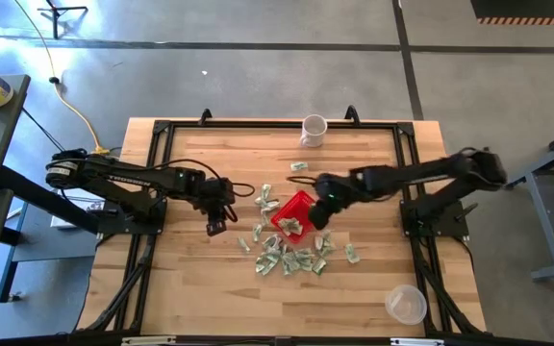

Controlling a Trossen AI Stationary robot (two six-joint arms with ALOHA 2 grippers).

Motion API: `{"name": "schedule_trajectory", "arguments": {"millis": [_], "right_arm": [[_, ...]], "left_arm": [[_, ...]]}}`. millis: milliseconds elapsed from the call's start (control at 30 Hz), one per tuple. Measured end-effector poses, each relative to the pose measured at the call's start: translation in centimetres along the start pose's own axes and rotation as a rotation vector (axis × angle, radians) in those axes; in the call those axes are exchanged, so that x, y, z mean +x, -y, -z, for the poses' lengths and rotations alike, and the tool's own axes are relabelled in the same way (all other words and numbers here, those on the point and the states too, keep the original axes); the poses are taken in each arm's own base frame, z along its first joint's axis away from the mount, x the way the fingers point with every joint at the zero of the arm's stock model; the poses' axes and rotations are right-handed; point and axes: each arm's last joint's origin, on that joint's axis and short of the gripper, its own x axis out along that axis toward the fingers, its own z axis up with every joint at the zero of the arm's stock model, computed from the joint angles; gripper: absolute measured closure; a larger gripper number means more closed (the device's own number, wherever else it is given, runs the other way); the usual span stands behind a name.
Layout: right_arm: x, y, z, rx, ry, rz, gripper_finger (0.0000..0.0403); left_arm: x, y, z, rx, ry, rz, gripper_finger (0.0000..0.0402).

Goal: Pick and place items into bin
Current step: Put the green truvia packet into the red bin, then put the white stevia packet into the red bin

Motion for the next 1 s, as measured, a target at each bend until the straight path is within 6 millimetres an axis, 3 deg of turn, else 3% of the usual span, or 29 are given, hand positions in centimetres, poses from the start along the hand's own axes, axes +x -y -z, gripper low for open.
{"name": "schedule_trajectory", "arguments": {"millis": [167,300,400,533,667,800,1000], "right_arm": [[3.2,-1.4,-2.5,-0.061,-0.033,-0.084,0.0352],[3.3,-2.3,-3.2,-0.156,-0.112,-0.015,0.0269],[2.0,-3.0,-3.0,-0.262,-0.156,0.096,0.0196],[-0.1,-4.0,-1.2,-0.518,-0.172,0.297,0.0108],[-1.7,-5.0,1.5,-0.651,-0.17,0.386,0.0052],[-1.6,-5.0,3.6,-0.645,-0.228,0.413,0.003],[-0.4,-4.1,6.1,-0.597,-0.269,0.455,0.0033]], "left_arm": [[0.0,0.1,-0.2,-0.03,0.019,0.006,0.0213],[0.0,0.1,-0.2,-0.069,0.02,0.007,0.0213],[0.3,0.2,-0.6,-0.064,0.042,0.027,0.0213],[1.2,2.3,-1.0,0.198,0.097,0.096,0.0213],[2.5,5.3,-0.8,0.481,0.141,0.144,0.0213],[4.4,7.2,-0.3,0.611,0.126,0.169,0.0213],[8.0,7.2,0.1,0.665,0.051,0.045,0.0213]]}}
